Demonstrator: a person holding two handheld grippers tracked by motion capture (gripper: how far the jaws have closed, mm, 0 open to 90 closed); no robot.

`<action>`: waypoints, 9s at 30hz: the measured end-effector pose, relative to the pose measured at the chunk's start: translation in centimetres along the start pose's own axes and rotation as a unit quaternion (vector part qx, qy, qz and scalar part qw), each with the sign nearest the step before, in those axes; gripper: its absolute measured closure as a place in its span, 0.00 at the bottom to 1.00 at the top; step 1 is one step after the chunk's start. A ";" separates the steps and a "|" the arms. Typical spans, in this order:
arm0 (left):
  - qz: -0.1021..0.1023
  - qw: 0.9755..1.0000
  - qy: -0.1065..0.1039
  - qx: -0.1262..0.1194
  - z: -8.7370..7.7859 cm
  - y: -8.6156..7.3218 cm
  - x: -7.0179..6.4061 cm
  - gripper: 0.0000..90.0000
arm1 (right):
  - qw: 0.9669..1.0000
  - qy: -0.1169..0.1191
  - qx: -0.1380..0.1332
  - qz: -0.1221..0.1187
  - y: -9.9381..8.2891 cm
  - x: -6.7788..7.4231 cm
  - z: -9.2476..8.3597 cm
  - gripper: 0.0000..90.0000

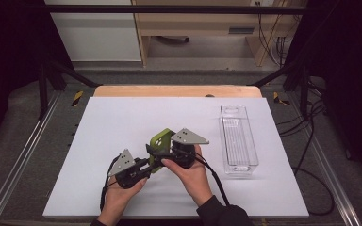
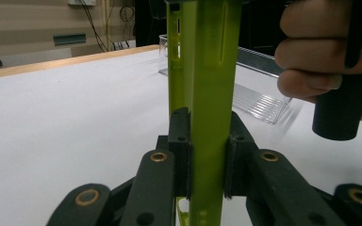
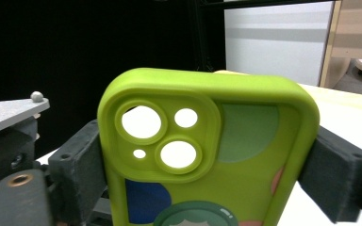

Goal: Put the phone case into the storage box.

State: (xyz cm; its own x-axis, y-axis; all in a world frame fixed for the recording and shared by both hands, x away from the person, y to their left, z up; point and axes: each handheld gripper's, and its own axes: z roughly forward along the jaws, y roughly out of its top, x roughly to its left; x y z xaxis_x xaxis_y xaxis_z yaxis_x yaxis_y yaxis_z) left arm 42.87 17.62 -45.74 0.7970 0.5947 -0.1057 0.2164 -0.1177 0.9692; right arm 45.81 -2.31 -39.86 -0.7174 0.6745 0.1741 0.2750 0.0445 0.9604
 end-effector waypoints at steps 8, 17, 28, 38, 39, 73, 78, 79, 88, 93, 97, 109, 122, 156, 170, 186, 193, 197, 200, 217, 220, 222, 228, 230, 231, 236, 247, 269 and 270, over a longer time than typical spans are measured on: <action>0.008 1.000 0.008 0.007 0.2 -0.1 -0.2 0.85 | 1.000 -0.008 0.014 -0.004 0.1 0.1 -0.2 0.18; 0.020 0.997 0.068 0.007 0.1 -0.2 -0.1 0.36 | 0.998 -0.044 0.040 -0.018 1.1 -0.5 0.1 0.18; 0.017 0.991 0.131 -0.019 -3.0 0.2 1.4 0.13 | 0.994 -0.071 0.064 -0.043 3.7 -3.0 0.1 0.18; 0.001 0.982 0.187 -0.028 -6.9 -0.5 2.4 0.06 | 0.993 -0.081 0.066 -0.060 4.8 -4.7 -0.4 0.18; 0.002 0.981 0.191 -0.027 -7.3 -0.6 2.4 0.06 | 0.993 -0.083 0.064 -0.060 4.9 -4.9 -0.6 0.18; -0.003 0.975 0.220 -0.033 -9.5 -1.5 3.5 0.04 | 0.987 -0.161 0.019 -0.021 12.0 -11.8 -4.2 0.18; -0.004 0.975 0.218 -0.032 -9.5 -1.6 3.6 0.04 | 0.984 -0.175 0.020 -0.022 13.1 -12.7 -4.4 0.18; -0.004 0.976 0.217 -0.031 -9.5 -1.6 3.6 0.04 | 0.984 -0.177 0.020 -0.022 13.3 -12.9 -4.5 0.18; 0.003 0.977 0.214 -0.027 -9.2 -1.6 3.5 0.04 | 0.980 -0.198 0.013 -0.021 14.3 -14.8 -5.1 0.18; 0.004 0.977 0.213 -0.026 -9.2 -1.7 3.5 0.04 | 0.977 -0.214 0.012 -0.014 14.3 -16.3 -5.4 0.18; 0.003 0.977 0.213 -0.027 -9.3 -1.7 3.5 0.04 | 0.974 -0.228 0.011 -0.012 14.2 -17.3 -5.8 0.18; 0.005 0.977 0.211 -0.026 -9.2 -1.7 3.5 0.04 | 0.966 -0.256 0.016 -0.009 13.4 -19.3 -6.5 0.18; 0.008 0.978 0.206 -0.025 -9.1 -1.7 3.4 0.04 | 0.961 -0.276 0.021 -0.004 12.2 -20.5 -6.9 0.18; 0.011 0.979 0.204 -0.025 -9.0 -1.7 3.4 0.04 | 0.949 -0.313 0.020 0.019 9.5 -22.5 -7.2 0.18; 0.016 0.979 0.200 -0.026 -9.0 -1.6 3.3 0.04 | 0.939 -0.343 0.025 0.029 7.6 -23.4 -5.9 0.18; 0.016 0.980 0.195 -0.030 -9.1 -1.6 3.2 0.03 | 0.932 -0.360 0.037 0.030 6.2 -24.5 -3.9 0.18; 0.008 0.980 0.198 -0.035 -9.4 -1.6 3.5 0.03 | 0.928 -0.370 0.035 0.039 5.3 -25.0 -3.5 0.18; 0.008 0.980 0.197 -0.036 -9.4 -1.6 3.5 0.03 | 0.926 -0.372 0.037 0.045 4.5 -25.4 -3.2 0.18; 0.010 0.980 0.196 -0.034 -9.3 -1.6 3.5 0.03 | 0.926 -0.374 0.038 0.048 4.2 -25.6 -3.1 0.18; 0.009 0.980 0.194 -0.034 -9.3 -1.6 3.5 0.03 | 0.922 -0.382 0.038 0.046 3.4 -25.9 -2.5 0.18; 0.009 0.980 0.194 -0.033 -9.2 -1.6 3.4 0.03 | 0.923 -0.381 0.039 0.045 3.4 -25.9 -2.5 0.18; 0.010 0.981 0.193 -0.033 -9.2 -1.6 3.4 0.03 | 0.923 -0.381 0.039 0.045 3.4 -25.9 -2.4 0.18; 0.010 0.981 0.192 -0.033 -9.3 -1.6 3.4 0.03 | 0.922 -0.382 0.038 0.042 3.1 -25.9 -2.2 0.18; 0.011 0.981 0.192 -0.033 -9.2 -1.6 3.4 0.03 | 0.922 -0.383 0.037 0.043 2.9 -25.9 -2.2 0.18; 0.011 0.981 0.192 -0.033 -9.2 -1.6 3.4 0.03 | 0.922 -0.383 0.036 0.044 2.9 -25.9 -2.2 0.18; 0.010 0.981 0.192 -0.033 -9.2 -1.6 3.4 0.03 | 0.922 -0.383 0.038 0.045 2.4 -25.9 -2.0 0.18; 0.011 0.981 0.191 -0.033 -9.2 -1.6 3.4 0.03 | 0.923 -0.382 0.031 0.045 2.3 -25.9 -2.0 0.18; 0.012 0.982 0.188 -0.034 -9.2 -1.6 3.4 0.03 | 0.922 -0.386 0.028 0.034 2.3 -25.6 -1.6 0.18; 0.012 0.982 0.188 -0.034 -9.2 -1.6 3.4 0.03 | 0.921 -0.386 0.028 0.034 2.2 -25.6 -1.6 0.18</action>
State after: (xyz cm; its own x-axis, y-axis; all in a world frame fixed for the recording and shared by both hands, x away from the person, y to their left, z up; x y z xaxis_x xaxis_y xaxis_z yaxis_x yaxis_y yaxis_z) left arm 40.03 27.15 -45.60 0.5346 0.8451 -0.0062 0.1530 -0.0895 0.9842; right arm 63.75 -20.65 -41.81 -0.0330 0.9994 0.0065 0.3511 0.0055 0.9363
